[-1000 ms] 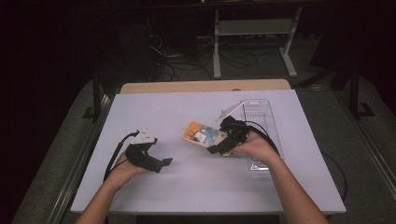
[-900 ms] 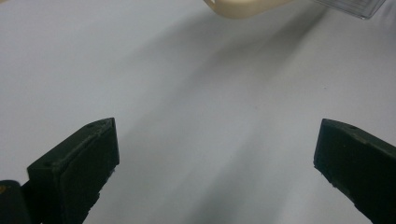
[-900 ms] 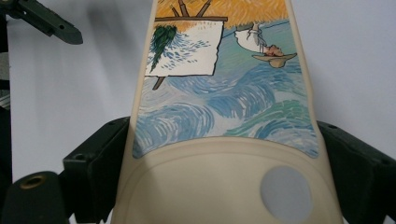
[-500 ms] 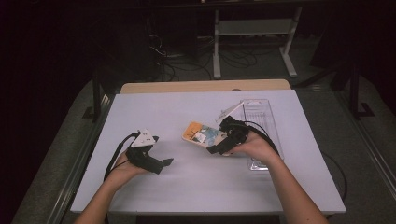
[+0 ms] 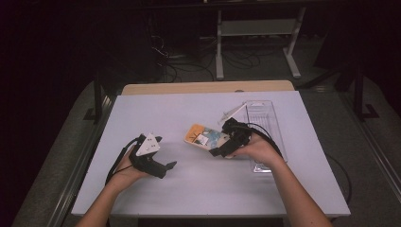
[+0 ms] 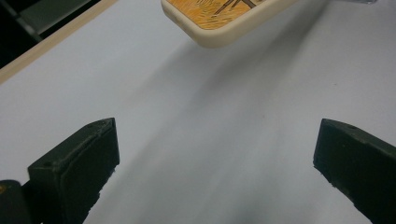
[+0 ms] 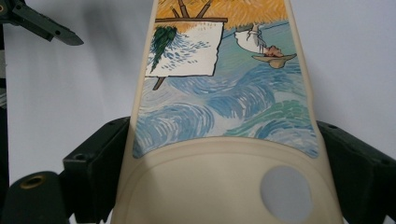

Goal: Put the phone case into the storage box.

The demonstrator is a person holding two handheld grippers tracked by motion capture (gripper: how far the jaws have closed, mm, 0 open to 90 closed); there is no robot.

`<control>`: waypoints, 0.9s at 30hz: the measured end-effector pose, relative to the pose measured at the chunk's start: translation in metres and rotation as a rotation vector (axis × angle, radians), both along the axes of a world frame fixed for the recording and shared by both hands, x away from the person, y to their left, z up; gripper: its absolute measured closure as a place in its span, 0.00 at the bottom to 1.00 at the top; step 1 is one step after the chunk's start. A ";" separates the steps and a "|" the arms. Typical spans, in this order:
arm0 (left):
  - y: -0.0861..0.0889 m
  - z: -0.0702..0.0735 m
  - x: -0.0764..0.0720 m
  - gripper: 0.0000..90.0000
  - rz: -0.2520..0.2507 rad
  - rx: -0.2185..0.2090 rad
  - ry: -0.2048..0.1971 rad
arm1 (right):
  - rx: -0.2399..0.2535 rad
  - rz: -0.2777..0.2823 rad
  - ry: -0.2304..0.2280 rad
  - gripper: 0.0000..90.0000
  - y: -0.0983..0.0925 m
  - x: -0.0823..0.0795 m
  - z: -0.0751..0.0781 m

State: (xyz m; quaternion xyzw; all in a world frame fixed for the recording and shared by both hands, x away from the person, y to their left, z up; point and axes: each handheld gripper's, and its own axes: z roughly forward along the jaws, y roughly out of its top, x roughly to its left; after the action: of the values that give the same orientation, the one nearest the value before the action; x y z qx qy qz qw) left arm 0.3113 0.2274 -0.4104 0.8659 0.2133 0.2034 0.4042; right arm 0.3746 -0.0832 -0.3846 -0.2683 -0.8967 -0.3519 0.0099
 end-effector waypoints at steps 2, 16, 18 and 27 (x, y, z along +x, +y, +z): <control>-0.001 0.000 -0.001 0.00 0.000 0.000 -0.001 | 0.001 0.000 0.002 0.12 0.000 0.000 0.000; -0.006 -0.001 -0.006 0.00 -0.021 0.062 -0.095 | -0.013 0.017 -0.014 0.12 0.002 0.000 -0.002; -0.007 -0.002 -0.007 0.00 -0.026 0.071 -0.110 | -0.014 0.017 -0.014 0.12 0.002 0.000 -0.001; -0.010 -0.002 -0.010 0.00 -0.031 0.092 -0.159 | -0.013 0.018 -0.015 0.12 0.002 0.000 -0.001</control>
State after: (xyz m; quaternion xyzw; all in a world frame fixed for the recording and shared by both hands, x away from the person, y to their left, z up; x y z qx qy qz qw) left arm 0.3017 0.2174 -0.4128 0.8679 0.1573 0.2748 0.3826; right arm 0.3745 -0.0814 -0.3860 -0.2577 -0.9014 -0.3480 0.0047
